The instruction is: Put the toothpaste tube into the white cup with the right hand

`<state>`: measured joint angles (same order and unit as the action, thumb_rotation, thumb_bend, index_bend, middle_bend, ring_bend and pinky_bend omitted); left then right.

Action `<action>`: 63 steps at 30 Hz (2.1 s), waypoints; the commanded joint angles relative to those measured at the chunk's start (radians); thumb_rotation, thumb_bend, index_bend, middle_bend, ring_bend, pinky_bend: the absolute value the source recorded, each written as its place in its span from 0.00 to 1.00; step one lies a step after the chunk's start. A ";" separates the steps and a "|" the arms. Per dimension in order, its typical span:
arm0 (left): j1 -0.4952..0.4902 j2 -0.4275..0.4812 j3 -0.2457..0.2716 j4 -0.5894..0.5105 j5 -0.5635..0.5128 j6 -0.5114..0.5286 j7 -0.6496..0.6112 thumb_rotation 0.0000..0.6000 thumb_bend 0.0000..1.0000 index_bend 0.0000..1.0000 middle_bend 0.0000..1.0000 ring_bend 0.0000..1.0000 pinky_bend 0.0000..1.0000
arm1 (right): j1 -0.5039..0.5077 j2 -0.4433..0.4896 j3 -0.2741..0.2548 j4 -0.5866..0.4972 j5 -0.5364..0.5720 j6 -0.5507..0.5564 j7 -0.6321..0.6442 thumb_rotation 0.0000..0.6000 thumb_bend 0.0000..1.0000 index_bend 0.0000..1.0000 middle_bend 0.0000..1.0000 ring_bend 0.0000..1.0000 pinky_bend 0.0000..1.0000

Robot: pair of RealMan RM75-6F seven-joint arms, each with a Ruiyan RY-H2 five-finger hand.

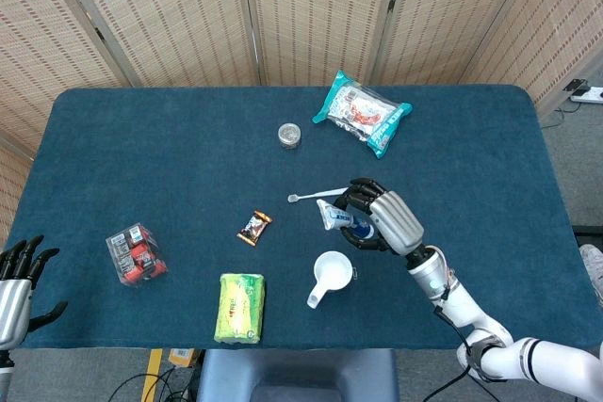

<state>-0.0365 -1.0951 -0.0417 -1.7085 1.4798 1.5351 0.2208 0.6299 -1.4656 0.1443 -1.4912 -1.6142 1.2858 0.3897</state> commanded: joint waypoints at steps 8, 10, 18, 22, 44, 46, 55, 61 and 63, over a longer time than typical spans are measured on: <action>0.009 0.009 0.002 0.002 -0.008 0.006 -0.012 1.00 0.21 0.24 0.10 0.09 0.15 | 0.033 -0.044 -0.023 -0.036 -0.084 0.028 0.138 1.00 0.40 0.67 0.55 0.32 0.22; 0.010 0.009 0.004 0.004 -0.007 0.007 -0.015 1.00 0.21 0.23 0.10 0.09 0.15 | 0.037 -0.054 -0.030 -0.025 -0.089 0.023 0.131 1.00 0.40 0.67 0.55 0.32 0.22; 0.016 0.009 0.008 0.012 -0.008 0.010 -0.024 1.00 0.21 0.23 0.10 0.09 0.15 | 0.034 -0.104 -0.059 0.034 -0.083 0.018 0.188 1.00 0.40 0.67 0.55 0.32 0.22; 0.017 0.009 0.007 0.015 -0.010 0.009 -0.028 1.00 0.21 0.23 0.10 0.09 0.15 | 0.021 -0.122 -0.073 0.064 -0.070 0.028 0.251 1.00 0.39 0.67 0.55 0.32 0.22; 0.012 -0.001 0.011 0.019 -0.006 -0.004 -0.022 1.00 0.21 0.23 0.10 0.09 0.15 | -0.013 -0.217 -0.149 0.284 -0.093 0.052 0.468 1.00 0.29 0.66 0.49 0.32 0.22; 0.012 -0.003 0.012 0.020 -0.006 -0.005 -0.022 1.00 0.21 0.23 0.10 0.09 0.15 | -0.014 -0.220 -0.156 0.296 -0.099 0.056 0.476 1.00 0.28 0.61 0.46 0.32 0.22; 0.011 -0.007 0.011 0.022 -0.005 -0.004 -0.023 1.00 0.21 0.23 0.10 0.09 0.15 | -0.026 -0.214 -0.174 0.313 -0.109 0.072 0.493 1.00 0.27 0.28 0.37 0.24 0.22; 0.009 -0.006 0.010 0.022 -0.003 -0.004 -0.023 1.00 0.21 0.23 0.10 0.09 0.15 | -0.039 -0.191 -0.182 0.310 -0.121 0.099 0.470 1.00 0.27 0.12 0.31 0.20 0.22; 0.009 -0.006 0.010 0.022 -0.003 -0.005 -0.021 1.00 0.21 0.23 0.10 0.09 0.15 | -0.044 -0.176 -0.180 0.304 -0.121 0.113 0.468 1.00 0.27 0.10 0.29 0.19 0.22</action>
<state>-0.0278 -1.1010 -0.0321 -1.6864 1.4764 1.5299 0.1994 0.5893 -1.6484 -0.0363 -1.1839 -1.7345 1.3922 0.8599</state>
